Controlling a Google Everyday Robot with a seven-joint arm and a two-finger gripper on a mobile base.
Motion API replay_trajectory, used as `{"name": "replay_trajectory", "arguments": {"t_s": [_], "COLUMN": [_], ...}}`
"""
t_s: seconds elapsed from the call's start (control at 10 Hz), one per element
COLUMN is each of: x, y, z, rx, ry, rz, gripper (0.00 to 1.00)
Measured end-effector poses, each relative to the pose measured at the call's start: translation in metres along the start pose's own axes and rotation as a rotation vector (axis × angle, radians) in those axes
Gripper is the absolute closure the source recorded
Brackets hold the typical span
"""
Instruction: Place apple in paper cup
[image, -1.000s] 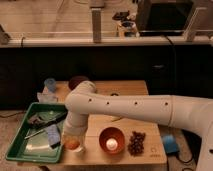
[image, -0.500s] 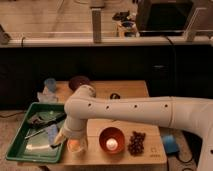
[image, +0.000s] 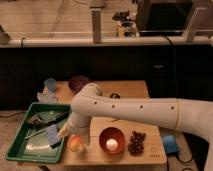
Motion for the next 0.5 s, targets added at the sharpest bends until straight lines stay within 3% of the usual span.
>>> {"name": "replay_trajectory", "arguments": {"t_s": [0.5], "x": [0.0002], "y": [-0.0002], "z": [-0.0009], "rx": [0.006], "ry": [0.004], "rz": [0.005], "gripper": [0.20]}}
